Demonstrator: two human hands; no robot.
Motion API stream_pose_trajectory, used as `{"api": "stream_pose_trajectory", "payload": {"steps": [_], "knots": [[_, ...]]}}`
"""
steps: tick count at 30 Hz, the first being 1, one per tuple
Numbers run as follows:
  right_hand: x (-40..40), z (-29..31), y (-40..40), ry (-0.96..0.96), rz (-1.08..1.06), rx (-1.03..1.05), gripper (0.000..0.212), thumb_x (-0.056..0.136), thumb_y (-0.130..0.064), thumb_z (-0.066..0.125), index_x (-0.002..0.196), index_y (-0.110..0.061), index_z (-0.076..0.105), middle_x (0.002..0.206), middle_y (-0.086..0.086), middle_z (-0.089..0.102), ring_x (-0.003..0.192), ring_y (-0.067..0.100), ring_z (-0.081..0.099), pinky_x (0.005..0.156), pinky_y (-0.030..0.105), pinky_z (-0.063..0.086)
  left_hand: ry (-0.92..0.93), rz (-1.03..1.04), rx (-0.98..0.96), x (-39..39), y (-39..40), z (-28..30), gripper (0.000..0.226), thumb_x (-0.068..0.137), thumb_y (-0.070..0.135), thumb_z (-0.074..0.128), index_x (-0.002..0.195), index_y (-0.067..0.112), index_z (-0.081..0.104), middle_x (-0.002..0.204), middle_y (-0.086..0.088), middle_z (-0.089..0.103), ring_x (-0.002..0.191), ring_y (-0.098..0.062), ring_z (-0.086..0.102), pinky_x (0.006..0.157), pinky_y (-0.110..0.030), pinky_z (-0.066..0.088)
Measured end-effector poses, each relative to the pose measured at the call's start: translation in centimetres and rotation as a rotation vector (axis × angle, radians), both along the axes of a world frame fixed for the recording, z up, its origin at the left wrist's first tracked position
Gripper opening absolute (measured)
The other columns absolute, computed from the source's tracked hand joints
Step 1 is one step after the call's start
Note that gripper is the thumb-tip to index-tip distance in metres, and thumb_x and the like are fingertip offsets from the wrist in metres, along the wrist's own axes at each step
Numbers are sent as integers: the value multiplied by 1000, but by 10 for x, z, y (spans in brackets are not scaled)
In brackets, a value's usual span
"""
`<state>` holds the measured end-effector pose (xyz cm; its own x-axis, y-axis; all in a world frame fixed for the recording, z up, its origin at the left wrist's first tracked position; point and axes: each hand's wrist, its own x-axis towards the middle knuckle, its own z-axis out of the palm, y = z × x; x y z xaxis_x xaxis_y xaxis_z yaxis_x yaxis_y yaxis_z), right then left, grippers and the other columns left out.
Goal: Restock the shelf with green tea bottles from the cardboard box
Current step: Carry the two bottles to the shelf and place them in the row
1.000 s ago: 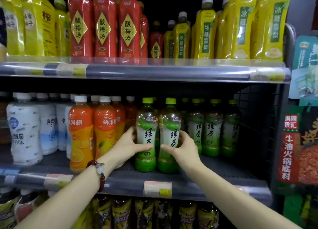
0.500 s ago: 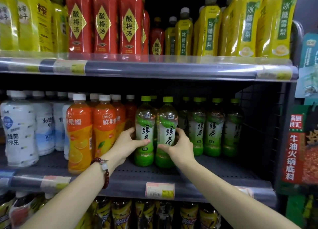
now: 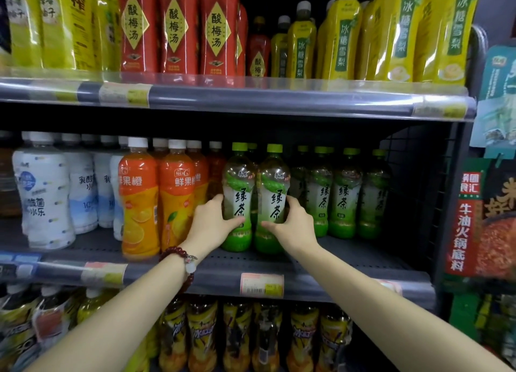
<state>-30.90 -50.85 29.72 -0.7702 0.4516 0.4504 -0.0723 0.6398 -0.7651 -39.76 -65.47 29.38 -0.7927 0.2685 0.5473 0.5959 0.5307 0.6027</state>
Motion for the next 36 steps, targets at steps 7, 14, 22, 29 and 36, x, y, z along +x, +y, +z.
{"api": "stream_pose_trajectory", "payload": {"steps": [7, 14, 22, 29, 36], "knots": [[19, 1, 7, -66, -38, 167, 61, 82, -16, 75, 137, -10, 49, 127, 9, 63, 117, 24, 59, 96, 28, 46, 139, 85, -17, 17, -15, -7, 43, 80, 26, 73, 116, 9, 61, 109, -12, 68, 92, -22, 66, 82, -34, 56], [50, 2, 36, -94, -54, 306, 43, 83, -19, 73, 122, -11, 61, 112, 7, 66, 103, 21, 62, 90, 30, 53, 171, -97, -77, 57, 21, 2, 26, 81, 23, 71, 104, 14, 65, 90, 3, 62, 80, -10, 60, 75, -21, 49], [137, -4, 124, -158, -177, 377, 34, 76, -13, 68, 109, -9, 68, 104, 10, 72, 98, 25, 66, 85, 34, 54, 157, -329, -159, 126, 132, 4, 26, 81, 24, 71, 104, 13, 65, 91, 1, 62, 80, -12, 60, 76, -25, 51], [257, -24, 225, -221, -387, 375, 18, 78, -13, 70, 96, -10, 72, 90, 6, 74, 89, 22, 66, 71, 25, 45, 154, -582, -221, 228, 258, -18, 21, 78, 26, 73, 93, 13, 67, 86, -3, 68, 80, -18, 62, 76, -32, 52], [388, -47, 323, -326, -620, 299, 21, 78, -12, 68, 99, -10, 72, 90, 7, 75, 84, 18, 67, 64, 21, 43, 164, -801, -298, 323, 373, -40, 28, 81, 29, 70, 101, 10, 65, 93, -6, 67, 88, -20, 61, 79, -31, 50]]}}
